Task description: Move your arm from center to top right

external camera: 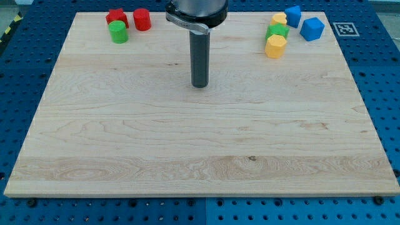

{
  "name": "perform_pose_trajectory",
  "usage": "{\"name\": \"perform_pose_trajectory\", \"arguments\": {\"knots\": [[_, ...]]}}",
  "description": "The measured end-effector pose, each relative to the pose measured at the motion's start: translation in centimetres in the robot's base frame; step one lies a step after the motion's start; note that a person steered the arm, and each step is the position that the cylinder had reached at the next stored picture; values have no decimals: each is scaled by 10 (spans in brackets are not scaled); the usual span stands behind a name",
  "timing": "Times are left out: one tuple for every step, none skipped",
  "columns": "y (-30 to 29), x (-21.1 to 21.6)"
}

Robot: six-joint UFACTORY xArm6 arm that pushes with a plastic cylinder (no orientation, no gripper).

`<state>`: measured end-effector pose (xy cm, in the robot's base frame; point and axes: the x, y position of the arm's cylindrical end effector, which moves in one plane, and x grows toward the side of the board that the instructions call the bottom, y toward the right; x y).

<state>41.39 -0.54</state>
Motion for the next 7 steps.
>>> {"name": "perform_pose_trajectory", "arguments": {"knots": [[0, 0], [0, 0], [1, 0], [5, 0], [8, 0], [15, 0], [16, 0]]}}
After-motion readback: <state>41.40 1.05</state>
